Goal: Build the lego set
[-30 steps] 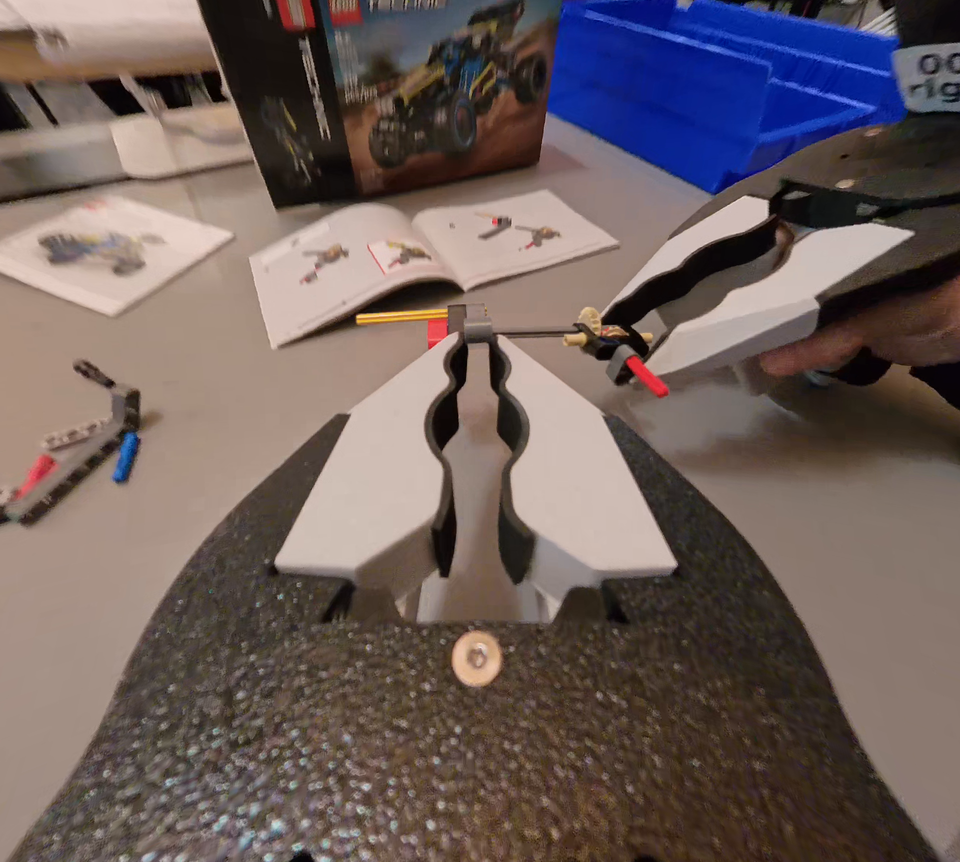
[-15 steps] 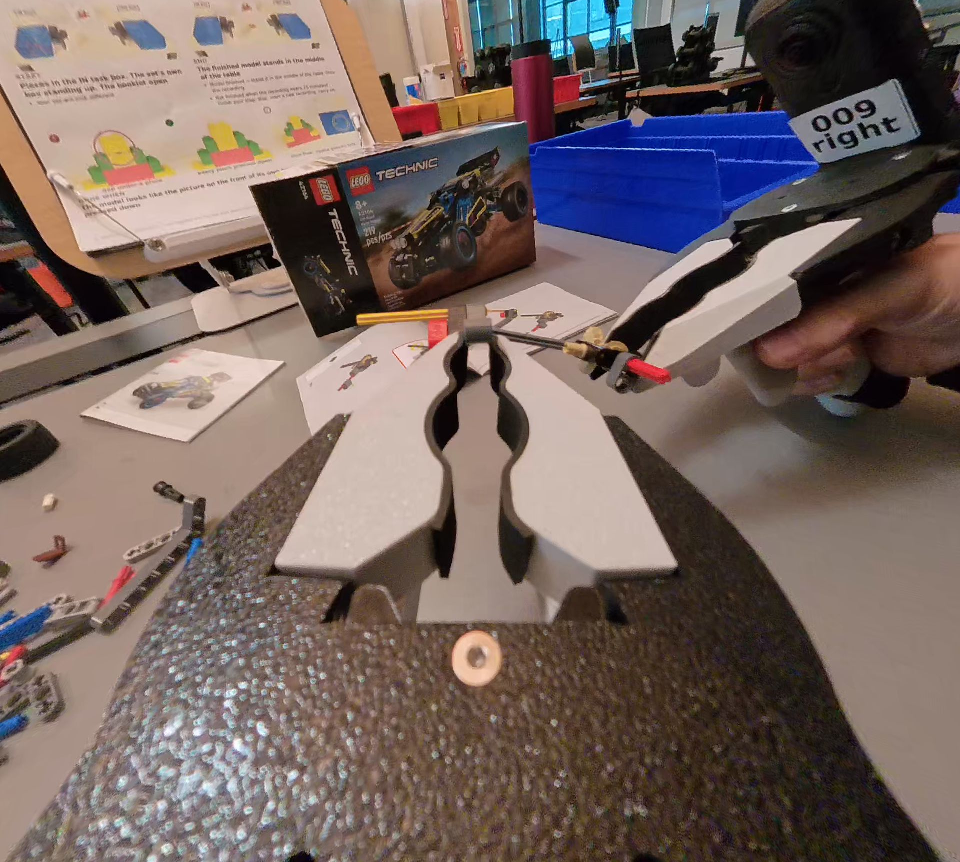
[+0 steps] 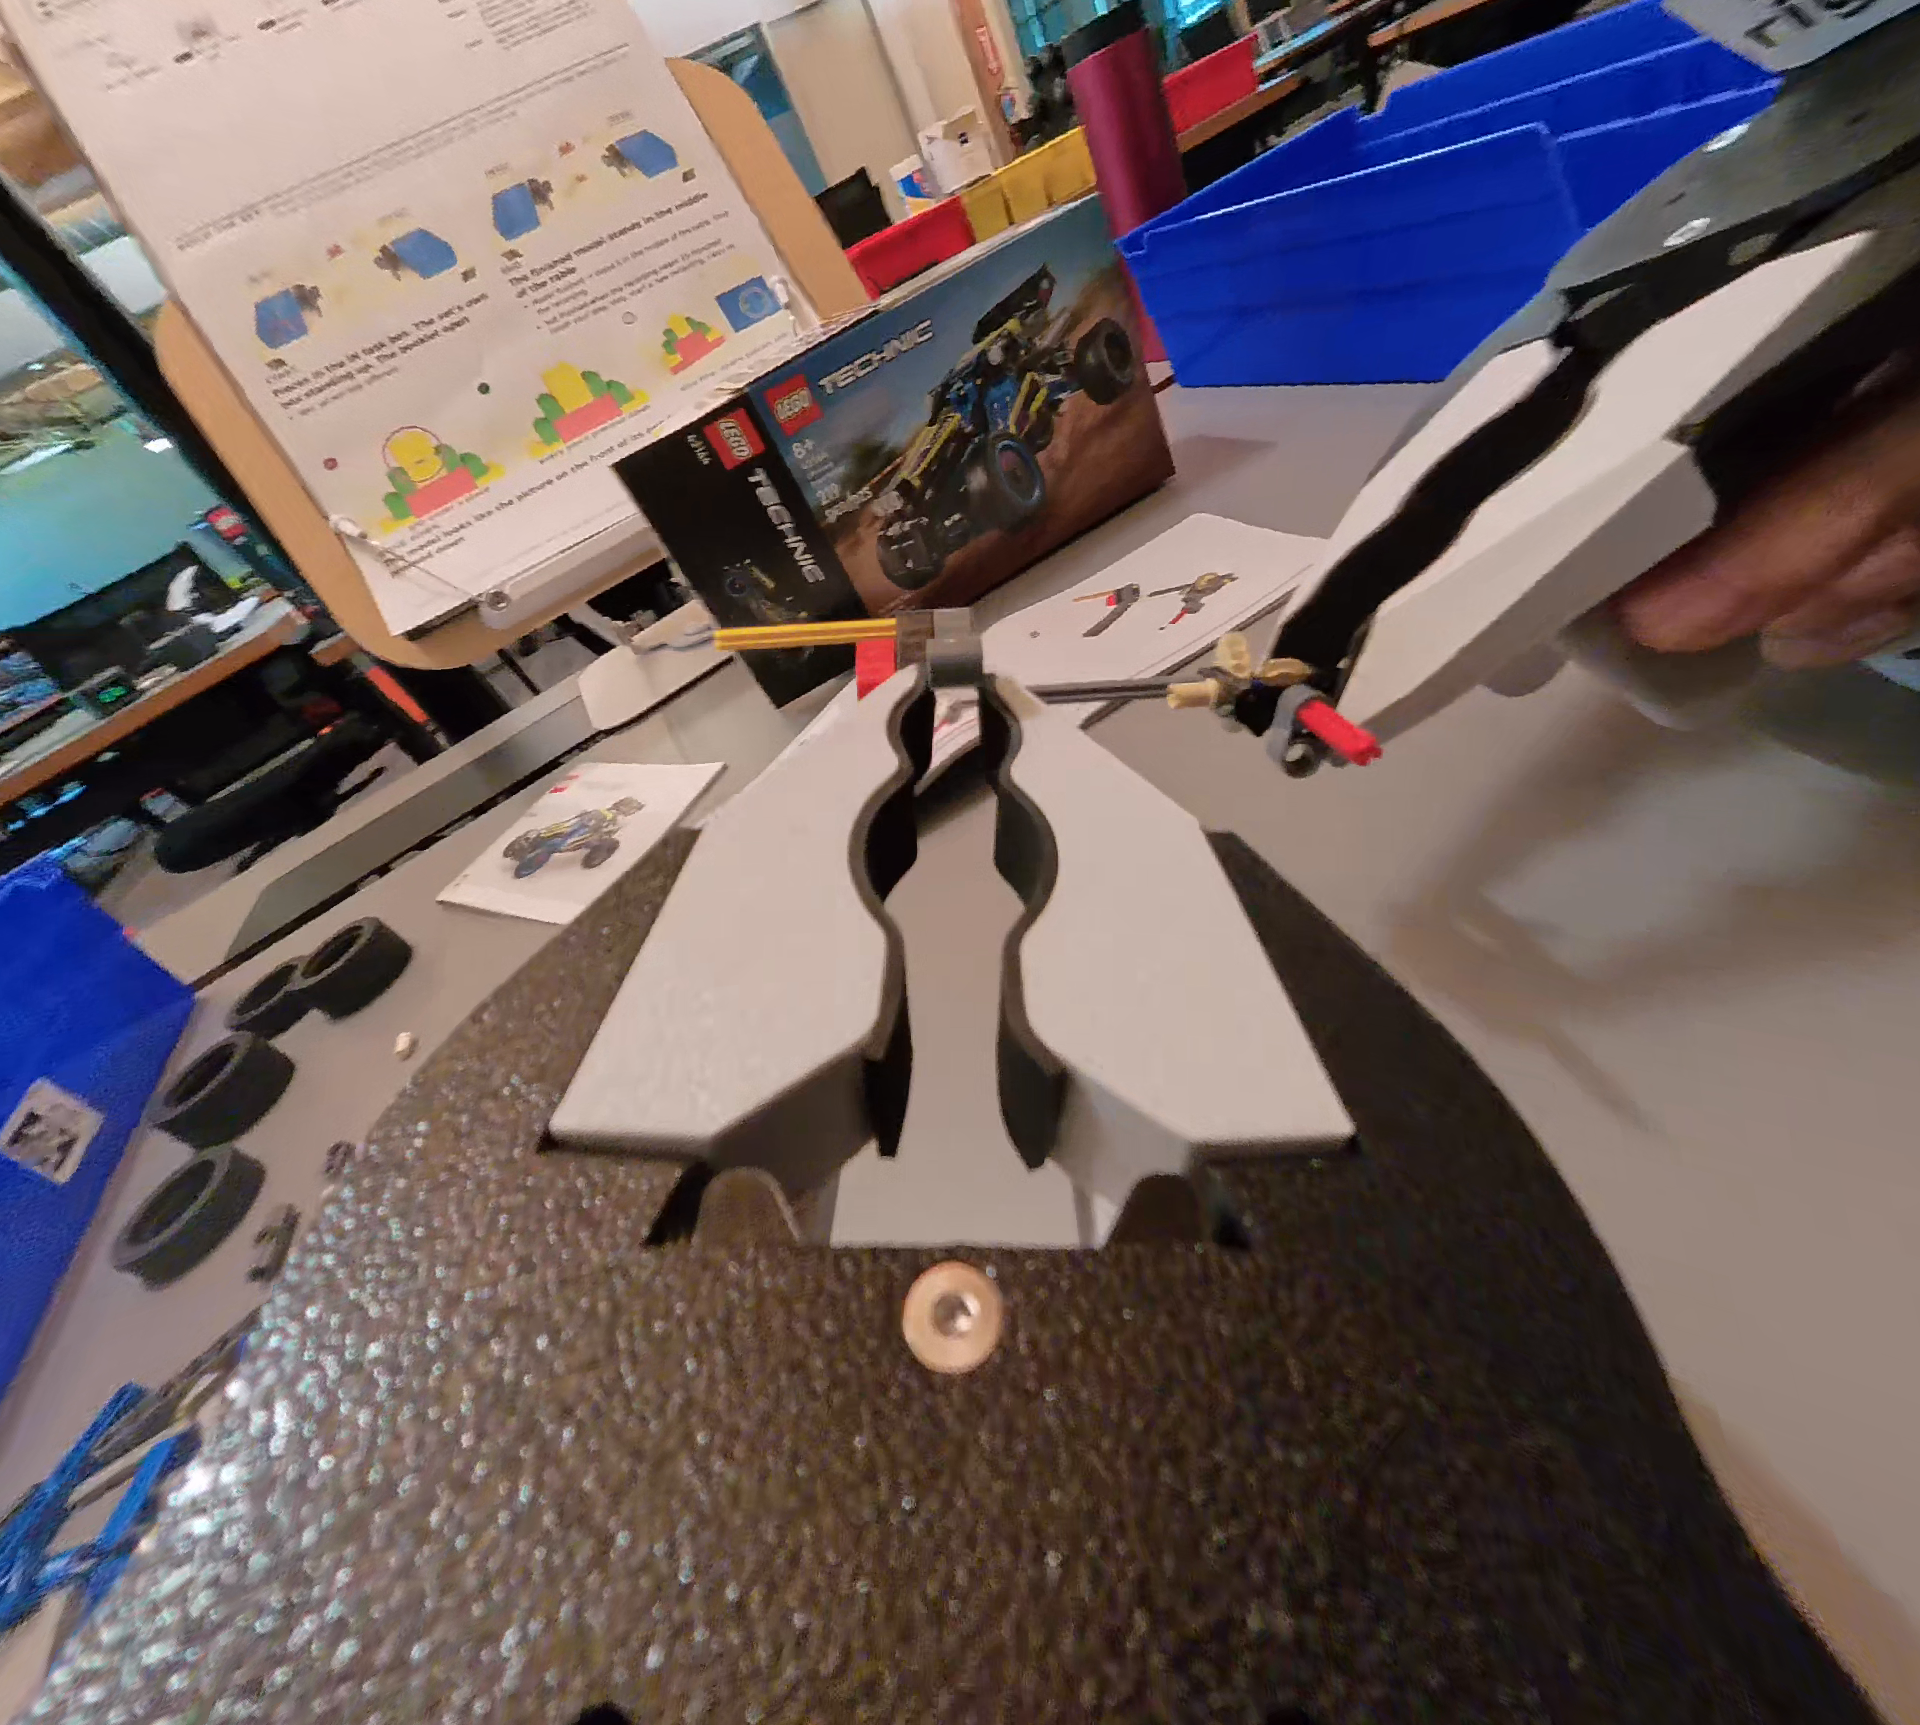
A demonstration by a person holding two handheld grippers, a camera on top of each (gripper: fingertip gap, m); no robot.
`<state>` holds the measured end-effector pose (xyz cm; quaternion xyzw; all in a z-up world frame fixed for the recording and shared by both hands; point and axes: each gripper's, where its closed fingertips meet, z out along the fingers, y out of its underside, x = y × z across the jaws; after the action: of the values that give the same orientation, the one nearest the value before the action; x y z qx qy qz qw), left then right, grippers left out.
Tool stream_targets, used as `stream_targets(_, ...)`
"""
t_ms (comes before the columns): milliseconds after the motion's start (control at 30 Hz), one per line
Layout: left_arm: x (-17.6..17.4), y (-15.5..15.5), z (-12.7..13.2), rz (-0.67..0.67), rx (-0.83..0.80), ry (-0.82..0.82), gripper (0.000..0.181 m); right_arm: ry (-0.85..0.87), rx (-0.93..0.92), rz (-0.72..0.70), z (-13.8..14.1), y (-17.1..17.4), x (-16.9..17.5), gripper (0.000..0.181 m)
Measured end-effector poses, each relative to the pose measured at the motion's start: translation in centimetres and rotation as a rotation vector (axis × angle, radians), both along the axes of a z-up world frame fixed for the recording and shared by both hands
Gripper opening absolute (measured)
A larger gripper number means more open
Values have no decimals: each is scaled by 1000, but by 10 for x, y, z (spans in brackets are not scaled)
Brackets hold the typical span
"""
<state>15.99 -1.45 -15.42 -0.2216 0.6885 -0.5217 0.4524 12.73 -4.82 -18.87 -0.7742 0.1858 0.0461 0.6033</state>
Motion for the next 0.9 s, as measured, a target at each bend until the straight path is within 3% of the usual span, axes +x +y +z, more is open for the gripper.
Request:
stream_targets(633, -8, -9, 1, -117, -44, -7, 5, 45, 92, 24, 13, -1, -3, 23)
stream_targets(900, -17, -9, 18, -170, -107, -88, 6, 143, 257, 87, 33, 2, -12, 23)
